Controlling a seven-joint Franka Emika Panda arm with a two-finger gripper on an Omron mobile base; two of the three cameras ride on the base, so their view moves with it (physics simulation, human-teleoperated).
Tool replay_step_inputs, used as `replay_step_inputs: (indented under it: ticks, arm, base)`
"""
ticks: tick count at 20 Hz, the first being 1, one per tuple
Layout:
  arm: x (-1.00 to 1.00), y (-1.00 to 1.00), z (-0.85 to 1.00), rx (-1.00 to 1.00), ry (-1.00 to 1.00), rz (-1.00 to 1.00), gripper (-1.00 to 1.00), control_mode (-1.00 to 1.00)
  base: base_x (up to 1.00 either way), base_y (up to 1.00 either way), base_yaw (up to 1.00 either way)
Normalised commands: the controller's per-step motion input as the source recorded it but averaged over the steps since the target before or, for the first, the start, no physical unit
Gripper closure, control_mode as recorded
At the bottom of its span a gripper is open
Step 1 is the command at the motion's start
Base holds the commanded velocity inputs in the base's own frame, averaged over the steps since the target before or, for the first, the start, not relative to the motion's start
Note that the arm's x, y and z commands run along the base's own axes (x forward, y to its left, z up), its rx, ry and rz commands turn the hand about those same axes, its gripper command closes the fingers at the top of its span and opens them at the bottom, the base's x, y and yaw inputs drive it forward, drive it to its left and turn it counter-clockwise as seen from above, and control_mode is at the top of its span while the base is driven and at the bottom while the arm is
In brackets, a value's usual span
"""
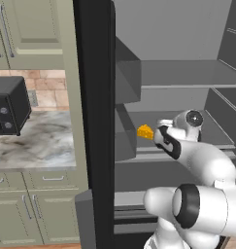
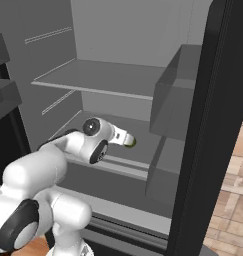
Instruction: Take the cheese, fish, and lime from the fridge and place them on the plate on the dining counter to create an appetizer plate.
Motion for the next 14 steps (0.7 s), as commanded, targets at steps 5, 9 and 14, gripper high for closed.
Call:
replay_step_inputs:
  ticks: [5, 9, 14]
  arm:
    - [0.0, -0.12, -0.19, -0.07, 0.22, 0.0, -1.0, -1.0]
    - [0.0, -0.36, -0.4, -0.03, 0.25, -0.01, -1.0, -1.0]
    - [0.06, -0.19, -0.4, 0.0, 0.04, -0.03, -1.0, -1.0]
  base:
    - [0.0, 0.0, 0.0]
    - [0.0, 0.0, 0.0]
    - [0.0, 0.0, 0.0]
